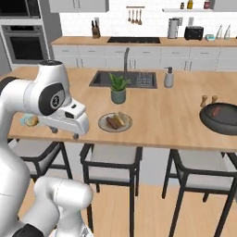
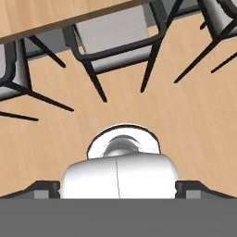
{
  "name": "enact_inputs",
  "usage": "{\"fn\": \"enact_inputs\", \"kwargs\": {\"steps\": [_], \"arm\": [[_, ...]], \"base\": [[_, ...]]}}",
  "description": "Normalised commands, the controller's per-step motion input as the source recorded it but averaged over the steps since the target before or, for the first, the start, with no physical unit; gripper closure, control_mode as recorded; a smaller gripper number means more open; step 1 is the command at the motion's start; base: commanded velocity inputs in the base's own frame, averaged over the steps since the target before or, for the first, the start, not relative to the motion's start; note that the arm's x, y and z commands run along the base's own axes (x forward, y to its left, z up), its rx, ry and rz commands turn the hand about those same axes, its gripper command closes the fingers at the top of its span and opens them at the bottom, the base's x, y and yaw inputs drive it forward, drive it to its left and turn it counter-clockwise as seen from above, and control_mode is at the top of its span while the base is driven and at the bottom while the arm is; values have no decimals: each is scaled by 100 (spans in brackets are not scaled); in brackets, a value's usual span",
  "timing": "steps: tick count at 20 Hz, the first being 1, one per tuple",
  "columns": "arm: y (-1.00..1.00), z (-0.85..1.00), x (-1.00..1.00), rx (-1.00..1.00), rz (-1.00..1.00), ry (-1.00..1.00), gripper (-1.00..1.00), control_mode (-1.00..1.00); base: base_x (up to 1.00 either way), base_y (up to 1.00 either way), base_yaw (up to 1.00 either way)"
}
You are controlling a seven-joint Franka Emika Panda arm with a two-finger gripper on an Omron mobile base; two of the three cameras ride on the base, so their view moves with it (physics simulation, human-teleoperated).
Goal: Place one bun and one sausage from the bowl on each plate.
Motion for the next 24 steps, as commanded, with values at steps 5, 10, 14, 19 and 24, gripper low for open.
{"fn": "enact_inputs", "kwargs": {"steps": [5, 10, 14, 19, 24], "arm": [[0, 0, 0, 0, 0, 0, -100, 100], [0, 0, 0, 0, 0, 0, -100, 100], [0, 0, 0, 0, 0, 0, -100, 100], [0, 0, 0, 0, 0, 0, -100, 100], [0, 0, 0, 0, 0, 0, -100, 100]], "base": [[17, -100, 4], [26, -100, 4], [49, -100, 9], [77, -90, 9], [100, -20, 0]]}}
